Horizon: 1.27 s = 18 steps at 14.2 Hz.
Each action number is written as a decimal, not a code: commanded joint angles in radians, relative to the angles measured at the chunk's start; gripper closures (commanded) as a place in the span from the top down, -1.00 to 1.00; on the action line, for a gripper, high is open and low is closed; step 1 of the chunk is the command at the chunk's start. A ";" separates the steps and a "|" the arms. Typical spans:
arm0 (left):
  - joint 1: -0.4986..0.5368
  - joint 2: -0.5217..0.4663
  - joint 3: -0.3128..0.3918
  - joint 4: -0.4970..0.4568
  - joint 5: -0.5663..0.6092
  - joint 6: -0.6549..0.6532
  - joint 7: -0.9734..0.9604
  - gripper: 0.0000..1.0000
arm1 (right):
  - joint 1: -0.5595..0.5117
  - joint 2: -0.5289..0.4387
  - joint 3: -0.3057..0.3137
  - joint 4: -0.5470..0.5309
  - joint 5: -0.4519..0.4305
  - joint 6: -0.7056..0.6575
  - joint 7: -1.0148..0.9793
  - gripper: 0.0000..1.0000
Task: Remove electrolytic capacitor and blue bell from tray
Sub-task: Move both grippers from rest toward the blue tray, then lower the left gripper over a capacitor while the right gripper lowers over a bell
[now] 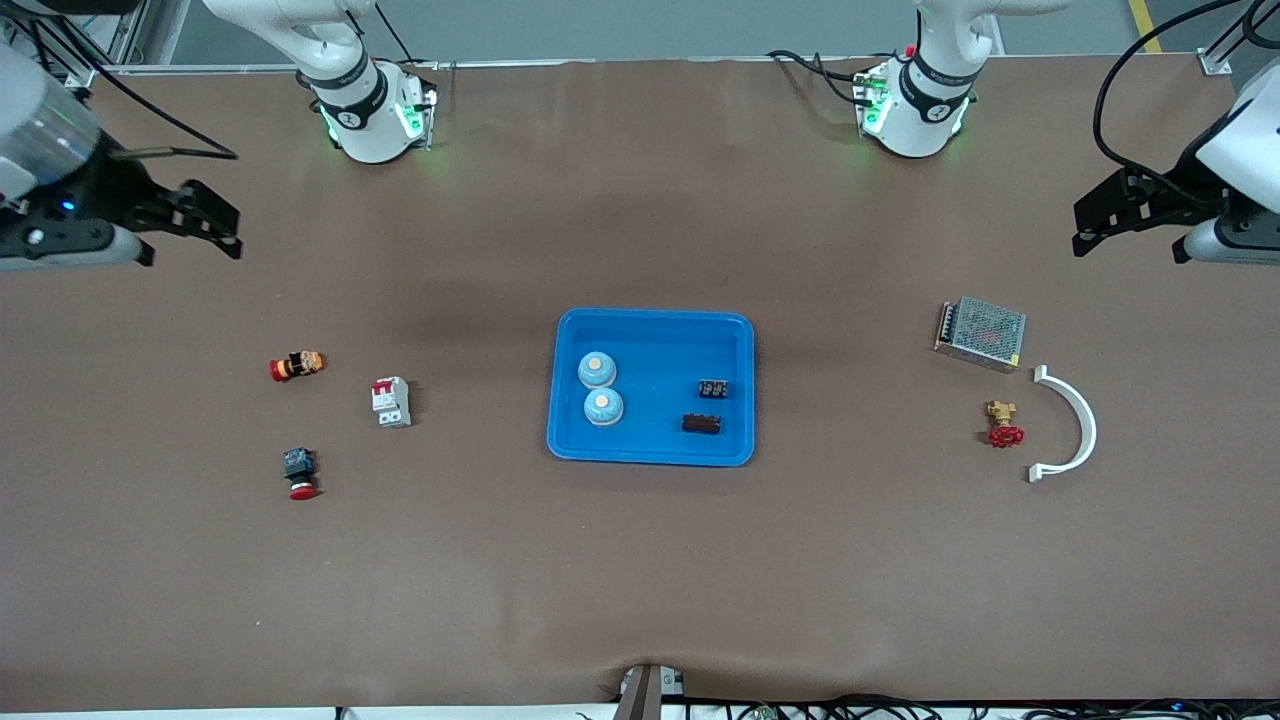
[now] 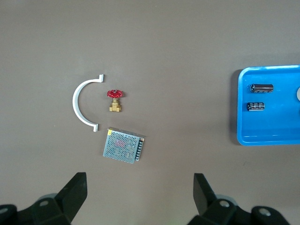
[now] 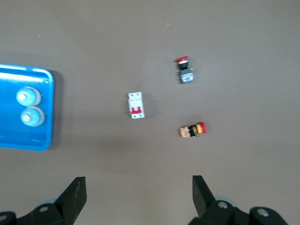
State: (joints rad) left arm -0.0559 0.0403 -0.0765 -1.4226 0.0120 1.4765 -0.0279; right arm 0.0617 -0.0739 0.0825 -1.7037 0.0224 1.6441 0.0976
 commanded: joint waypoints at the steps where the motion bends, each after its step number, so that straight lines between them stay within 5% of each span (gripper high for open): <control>1: -0.007 0.050 -0.028 0.013 -0.001 0.010 -0.073 1.00 | 0.072 0.083 -0.006 0.021 0.022 0.063 0.141 1.00; 18: -0.153 0.254 -0.054 0.011 -0.037 0.231 -1.207 1.00 | 0.320 0.342 -0.006 0.021 0.034 0.353 0.456 1.00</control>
State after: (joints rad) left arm -0.1928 0.2719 -0.1288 -1.4201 -0.0068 1.6809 -1.1503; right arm 0.3503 0.2341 0.0839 -1.7037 0.0528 1.9809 0.5094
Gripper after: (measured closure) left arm 0.000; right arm 0.000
